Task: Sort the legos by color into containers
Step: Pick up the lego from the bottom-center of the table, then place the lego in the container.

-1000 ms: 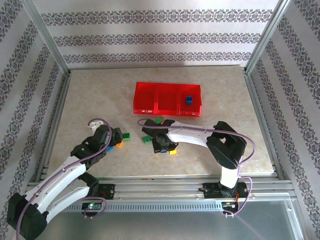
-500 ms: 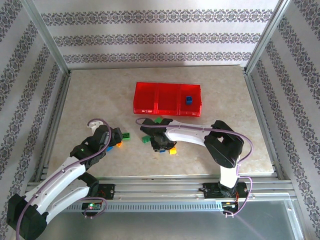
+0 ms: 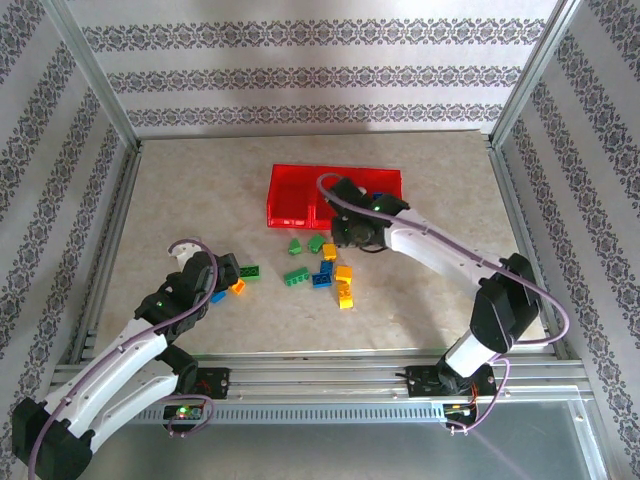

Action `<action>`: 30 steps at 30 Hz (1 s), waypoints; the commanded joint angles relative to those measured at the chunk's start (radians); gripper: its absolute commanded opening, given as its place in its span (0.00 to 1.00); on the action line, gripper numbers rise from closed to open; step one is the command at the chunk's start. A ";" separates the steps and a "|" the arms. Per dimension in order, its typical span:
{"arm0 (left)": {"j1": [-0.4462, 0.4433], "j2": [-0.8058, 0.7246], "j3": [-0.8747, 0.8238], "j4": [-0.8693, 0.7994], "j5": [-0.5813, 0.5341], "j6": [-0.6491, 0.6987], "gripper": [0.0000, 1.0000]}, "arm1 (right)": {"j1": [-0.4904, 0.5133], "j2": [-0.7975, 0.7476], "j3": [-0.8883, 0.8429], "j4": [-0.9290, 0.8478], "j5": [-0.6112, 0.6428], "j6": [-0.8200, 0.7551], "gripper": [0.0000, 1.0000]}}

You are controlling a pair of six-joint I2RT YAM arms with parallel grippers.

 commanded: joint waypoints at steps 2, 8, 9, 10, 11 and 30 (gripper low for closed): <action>-0.012 -0.007 0.014 -0.020 -0.024 0.024 1.00 | -0.095 0.014 0.050 0.024 0.048 -0.108 0.26; -0.012 0.001 0.025 -0.007 -0.019 0.031 1.00 | -0.217 0.115 0.120 0.083 0.007 -0.164 0.26; -0.012 0.004 0.028 -0.006 -0.018 0.032 1.00 | -0.235 0.139 0.139 0.086 -0.006 -0.171 0.27; -0.012 0.007 0.032 -0.007 -0.014 0.032 1.00 | -0.250 0.162 0.154 0.093 -0.015 -0.178 0.27; -0.012 0.010 0.032 -0.008 -0.012 0.032 1.00 | -0.261 0.184 0.170 0.093 -0.020 -0.182 0.27; -0.012 0.040 0.034 -0.002 0.007 0.033 1.00 | -0.327 0.367 0.233 0.103 -0.030 -0.218 0.36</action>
